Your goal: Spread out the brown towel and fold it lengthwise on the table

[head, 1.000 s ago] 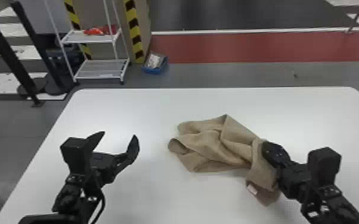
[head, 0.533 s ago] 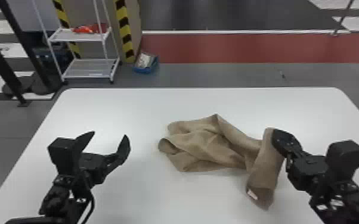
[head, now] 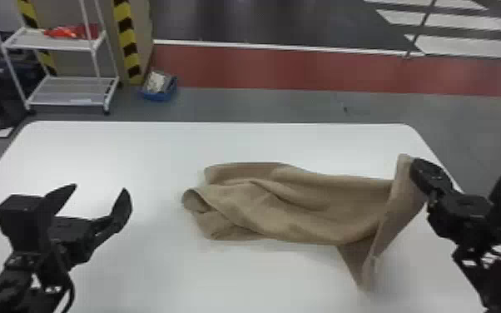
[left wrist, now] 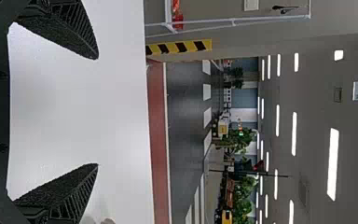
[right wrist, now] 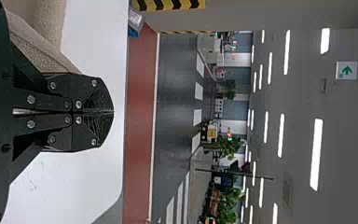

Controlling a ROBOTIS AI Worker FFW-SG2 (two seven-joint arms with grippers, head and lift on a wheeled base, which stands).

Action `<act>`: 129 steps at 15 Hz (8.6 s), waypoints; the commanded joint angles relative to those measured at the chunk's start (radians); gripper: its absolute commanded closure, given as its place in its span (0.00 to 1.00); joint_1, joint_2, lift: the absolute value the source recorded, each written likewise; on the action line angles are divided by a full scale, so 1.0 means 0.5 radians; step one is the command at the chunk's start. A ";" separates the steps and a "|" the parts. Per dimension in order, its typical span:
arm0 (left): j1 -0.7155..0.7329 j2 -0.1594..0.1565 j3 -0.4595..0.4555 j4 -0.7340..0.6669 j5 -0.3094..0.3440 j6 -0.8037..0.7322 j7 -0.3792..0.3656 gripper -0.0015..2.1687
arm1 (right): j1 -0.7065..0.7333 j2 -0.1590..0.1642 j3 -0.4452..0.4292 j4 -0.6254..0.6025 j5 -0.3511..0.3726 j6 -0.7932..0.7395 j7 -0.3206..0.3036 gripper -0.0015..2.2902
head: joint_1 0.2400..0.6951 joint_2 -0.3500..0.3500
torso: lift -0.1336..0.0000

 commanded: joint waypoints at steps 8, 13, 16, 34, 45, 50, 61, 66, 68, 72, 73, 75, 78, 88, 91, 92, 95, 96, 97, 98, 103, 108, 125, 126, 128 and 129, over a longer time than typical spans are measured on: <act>-0.020 -0.008 0.003 0.030 -0.009 0.006 -0.003 0.03 | -0.385 -0.012 -0.111 0.366 0.178 0.267 0.225 0.02 | 1.00 0.27 | 0.07; -0.026 -0.008 -0.059 0.027 -0.015 0.018 -0.061 0.03 | -0.192 0.002 -0.227 0.151 0.163 0.255 0.250 0.03 | 1.00 0.26 | 0.07; -0.054 -0.008 -0.181 0.027 0.000 0.178 -0.209 0.05 | -0.118 0.002 -0.347 0.139 0.163 0.236 0.256 0.04 | 1.00 0.17 | 0.07; -0.072 -0.008 -0.641 0.067 -0.141 0.552 -0.396 0.15 | -0.038 0.002 -0.577 0.148 0.138 0.236 0.280 0.04 | 1.00 0.00 | 0.07; -0.093 -0.008 -0.638 -0.050 -0.251 0.644 -0.454 0.83 | -0.041 -0.003 -0.596 0.148 0.132 0.255 0.283 0.04 | 1.00 0.00 | 0.07; -0.201 -0.008 -0.632 -0.636 -0.555 1.430 -0.933 0.83 | -0.072 -0.015 -0.550 0.178 0.144 0.255 0.283 0.04 | 1.00 0.00 | 0.07; -0.495 -0.008 -0.942 -0.642 -1.184 1.595 -1.310 0.83 | 0.094 -0.387 0.021 -0.110 0.776 -0.132 1.434 0.04 | 1.00 0.00 | 0.07; -0.495 -0.008 -0.933 -0.642 -1.181 1.620 -1.310 0.83 | 0.158 -0.537 0.098 -0.202 1.003 -0.034 1.866 0.06 | 1.00 0.00 | 0.07; -0.502 -0.008 -0.930 -0.639 -1.178 1.614 -1.310 0.83 | 0.183 -0.623 0.125 -0.205 1.092 -0.034 1.900 0.07 | 1.00 0.00 | 0.07; -0.495 -0.008 -0.921 -0.636 -1.159 1.614 -1.316 0.83 | 0.262 -0.647 0.113 -0.285 1.080 0.132 1.940 0.08 | 1.00 0.00 | 0.07; -0.492 -0.008 -0.924 -0.636 -1.150 1.608 -1.322 0.83 | 0.265 -0.638 0.141 -0.276 1.080 0.212 1.940 0.08 | 1.00 0.00 | 0.07; -0.486 -0.008 -0.930 -0.636 -1.153 1.608 -1.332 0.83 | 0.265 -0.629 0.208 -0.248 1.092 0.353 1.940 0.08 | 1.00 0.00 | 0.07; -0.474 -0.008 -0.918 -0.639 -1.144 1.595 -1.347 0.83 | 0.262 -0.604 0.276 -0.208 1.098 0.543 1.940 0.08 | 1.00 0.00 | 0.07; -0.459 -0.008 -0.915 -0.636 -1.135 1.565 -1.347 0.83 | 0.250 -0.608 0.227 -0.199 1.046 0.654 1.940 0.62 | 1.00 0.00 | 0.07; -0.462 -0.008 -0.884 -0.639 -1.135 1.559 -1.347 0.83 | 0.250 -0.617 0.162 -0.181 1.037 0.635 1.940 0.78 | 1.00 0.00 | 0.07; -0.465 -0.008 -0.869 -0.639 -1.125 1.552 -1.347 0.83 | 0.244 -0.626 0.135 -0.159 1.037 0.635 1.940 0.78 | 1.00 0.00 | 0.07; -0.477 -0.008 -0.826 -0.639 -1.113 1.540 -1.344 0.83 | 0.210 -0.635 0.000 -0.110 1.003 0.592 1.940 0.78 | 1.00 0.00 | 0.07; -0.495 -0.008 -0.789 -0.639 -1.095 1.540 -1.341 0.83 | 0.152 -0.641 -0.089 -0.095 0.948 0.592 1.940 0.78 | 1.00 0.00 | 0.07; -0.511 -0.008 -0.746 -0.639 -1.073 1.540 -1.341 0.83 | 0.094 -0.657 -0.172 -0.073 0.921 0.592 1.940 0.78 | 1.00 0.00 | 0.07; -0.526 -0.008 -0.703 -0.639 -1.064 1.540 -1.341 0.83 | 0.026 -0.696 -0.230 -0.046 0.905 0.598 1.931 0.78 | 1.00 0.00 | 0.07; -0.557 -0.008 -0.482 -0.666 -0.978 1.583 -1.362 0.83 | -0.186 -0.804 -0.396 0.028 0.908 0.555 1.872 0.78 | 1.00 0.00 | 0.07; -0.597 -0.008 -0.353 -0.590 -0.935 1.608 -1.252 0.20 | -0.179 -0.819 -0.329 0.203 1.059 0.470 1.805 0.78 | 1.00 0.00 | 0.07; 0.109 0.190 -0.451 -0.866 -1.033 1.086 -1.350 0.25 | -0.299 -0.715 -0.184 0.215 0.979 0.574 1.691 0.78 | 1.00 0.00 | 0.07; 0.106 0.187 -0.470 -0.817 -1.040 1.037 -1.335 0.25 | -0.308 -0.706 -0.157 0.215 0.988 0.580 1.691 0.78 | 1.00 0.00 | 0.07; 0.048 0.187 -0.507 -0.673 -1.073 0.963 -1.286 0.25 | -0.311 -0.696 -0.117 0.206 1.003 0.623 1.691 0.78 | 1.00 0.00 | 0.07; 0.008 0.181 -0.519 -0.590 -1.101 0.920 -1.258 0.25 | -0.314 -0.678 -0.111 0.203 1.016 0.629 1.688 0.78 | 1.00 0.00 | 0.07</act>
